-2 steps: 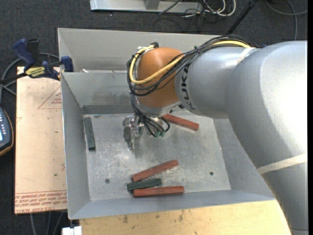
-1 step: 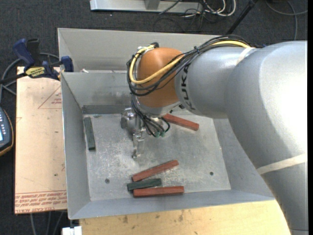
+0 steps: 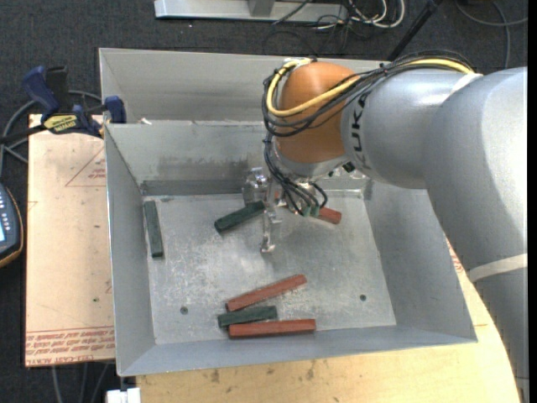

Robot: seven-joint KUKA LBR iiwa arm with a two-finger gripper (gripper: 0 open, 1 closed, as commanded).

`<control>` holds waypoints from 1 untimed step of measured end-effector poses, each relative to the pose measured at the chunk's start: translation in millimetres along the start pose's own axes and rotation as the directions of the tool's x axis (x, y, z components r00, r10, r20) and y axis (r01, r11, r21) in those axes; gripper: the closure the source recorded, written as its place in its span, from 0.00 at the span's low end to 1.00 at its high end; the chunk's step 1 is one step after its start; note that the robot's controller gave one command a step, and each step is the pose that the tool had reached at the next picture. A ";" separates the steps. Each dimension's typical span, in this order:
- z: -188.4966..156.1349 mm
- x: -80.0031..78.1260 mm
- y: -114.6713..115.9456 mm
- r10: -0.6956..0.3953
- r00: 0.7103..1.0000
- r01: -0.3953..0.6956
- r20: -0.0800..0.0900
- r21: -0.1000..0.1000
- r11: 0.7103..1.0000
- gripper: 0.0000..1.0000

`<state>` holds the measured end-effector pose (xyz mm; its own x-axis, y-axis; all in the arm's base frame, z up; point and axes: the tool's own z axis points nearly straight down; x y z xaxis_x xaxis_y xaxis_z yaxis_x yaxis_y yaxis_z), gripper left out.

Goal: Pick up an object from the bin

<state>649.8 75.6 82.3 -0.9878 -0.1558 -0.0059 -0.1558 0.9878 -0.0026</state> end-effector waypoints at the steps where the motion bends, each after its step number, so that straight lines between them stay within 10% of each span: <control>1: 12.1 -7.1 21.2 -0.073 0.997 0.073 -0.002 -0.004 0.997 0.00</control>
Offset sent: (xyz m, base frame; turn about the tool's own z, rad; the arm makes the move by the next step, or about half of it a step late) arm 0.0030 0.0212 -0.0123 -0.0744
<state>653.6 97.7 70.2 -0.9739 -0.2271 -0.0042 -0.2272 0.9739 0.0010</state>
